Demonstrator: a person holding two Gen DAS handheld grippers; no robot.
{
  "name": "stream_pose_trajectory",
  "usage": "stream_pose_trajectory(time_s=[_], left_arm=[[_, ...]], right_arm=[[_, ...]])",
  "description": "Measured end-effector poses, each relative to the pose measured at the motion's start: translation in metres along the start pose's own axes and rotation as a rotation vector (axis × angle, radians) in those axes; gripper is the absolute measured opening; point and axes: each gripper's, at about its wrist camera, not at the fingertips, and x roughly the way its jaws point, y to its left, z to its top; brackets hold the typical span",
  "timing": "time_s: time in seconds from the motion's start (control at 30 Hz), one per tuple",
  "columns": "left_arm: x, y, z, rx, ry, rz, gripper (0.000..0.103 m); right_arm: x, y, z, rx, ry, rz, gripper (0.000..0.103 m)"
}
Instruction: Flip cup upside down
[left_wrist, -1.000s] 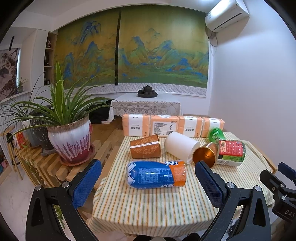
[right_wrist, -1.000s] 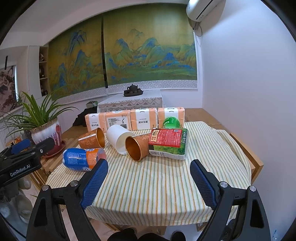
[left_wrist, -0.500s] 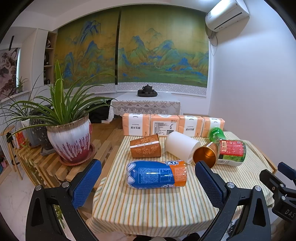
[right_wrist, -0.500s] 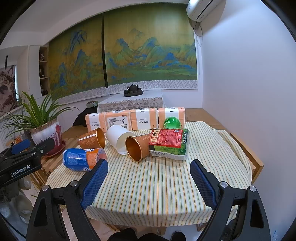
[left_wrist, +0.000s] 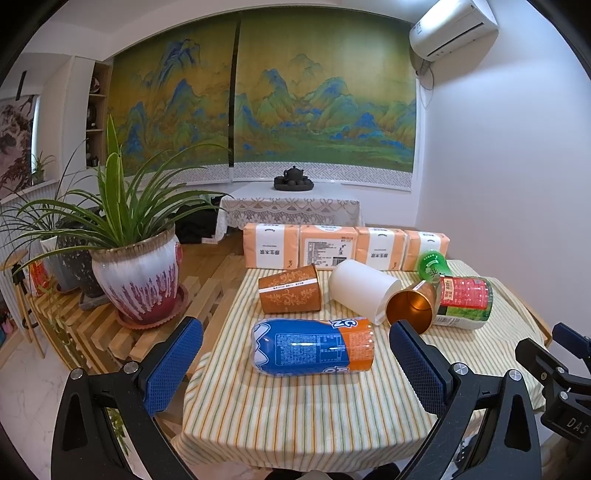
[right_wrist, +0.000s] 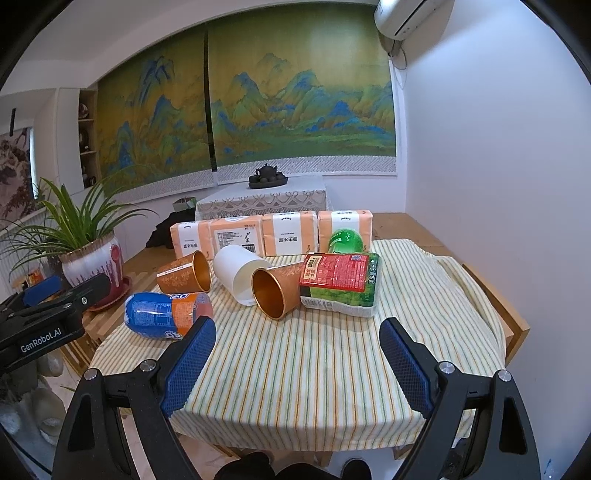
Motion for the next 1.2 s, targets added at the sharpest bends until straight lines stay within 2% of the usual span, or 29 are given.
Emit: stream_pose_trajectory(time_s=[0.67,0.93,1.2], left_arm=[[0.019,0.005,0.000,-0.004,0.038,0.000,0.102],[0.027,0.013,0.000,-0.013,0.045,0.011,0.102],[0.035,0.027,-0.003,-0.019,0.063,0.037,0.102]], right_arm=[[0.023,0.009,0.007,-0.031,0.038,0.023,0.088],[0.043,0.013,0.021,-0.054,0.059,0.077,0.088],[0.083,0.026,0.048,-0.144,0.107,0.151,0.088]])
